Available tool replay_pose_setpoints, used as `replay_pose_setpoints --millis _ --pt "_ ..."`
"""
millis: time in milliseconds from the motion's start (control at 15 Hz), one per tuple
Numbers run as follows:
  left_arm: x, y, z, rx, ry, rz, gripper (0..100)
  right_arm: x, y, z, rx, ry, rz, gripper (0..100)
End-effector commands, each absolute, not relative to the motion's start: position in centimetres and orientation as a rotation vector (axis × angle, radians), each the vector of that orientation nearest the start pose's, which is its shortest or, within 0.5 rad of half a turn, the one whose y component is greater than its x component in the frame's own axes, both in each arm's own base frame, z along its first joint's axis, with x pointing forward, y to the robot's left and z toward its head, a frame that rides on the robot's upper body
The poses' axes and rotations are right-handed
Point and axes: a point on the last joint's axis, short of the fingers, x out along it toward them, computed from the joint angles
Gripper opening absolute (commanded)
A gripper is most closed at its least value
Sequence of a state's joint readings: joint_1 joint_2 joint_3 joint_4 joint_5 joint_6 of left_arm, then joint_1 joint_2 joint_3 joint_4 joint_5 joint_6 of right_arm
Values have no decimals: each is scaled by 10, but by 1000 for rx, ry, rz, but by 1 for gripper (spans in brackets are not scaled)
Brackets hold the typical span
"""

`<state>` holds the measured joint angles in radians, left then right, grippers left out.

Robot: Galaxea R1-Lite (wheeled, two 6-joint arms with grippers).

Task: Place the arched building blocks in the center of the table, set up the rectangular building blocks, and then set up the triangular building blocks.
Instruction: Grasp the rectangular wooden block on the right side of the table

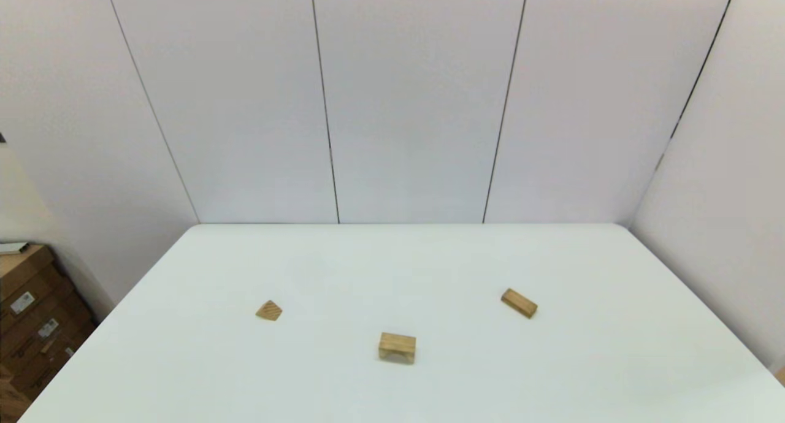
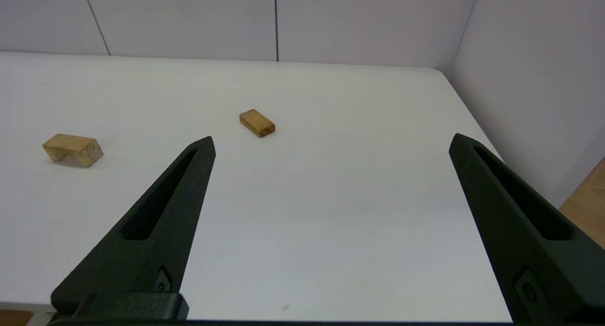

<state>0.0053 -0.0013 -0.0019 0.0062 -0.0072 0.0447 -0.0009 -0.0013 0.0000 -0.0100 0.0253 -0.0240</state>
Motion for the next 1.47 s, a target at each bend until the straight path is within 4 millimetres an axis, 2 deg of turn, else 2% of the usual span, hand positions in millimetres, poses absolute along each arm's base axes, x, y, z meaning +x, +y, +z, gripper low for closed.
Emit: replay_pose_setpoints --millis 67,1467 --pt "-23 0 75 5 3 8 100 -23 1 77 -25 -13 23 100" --pt "-23 0 75 6 3 8 100 -23 1 76 -26 -11 23 100"
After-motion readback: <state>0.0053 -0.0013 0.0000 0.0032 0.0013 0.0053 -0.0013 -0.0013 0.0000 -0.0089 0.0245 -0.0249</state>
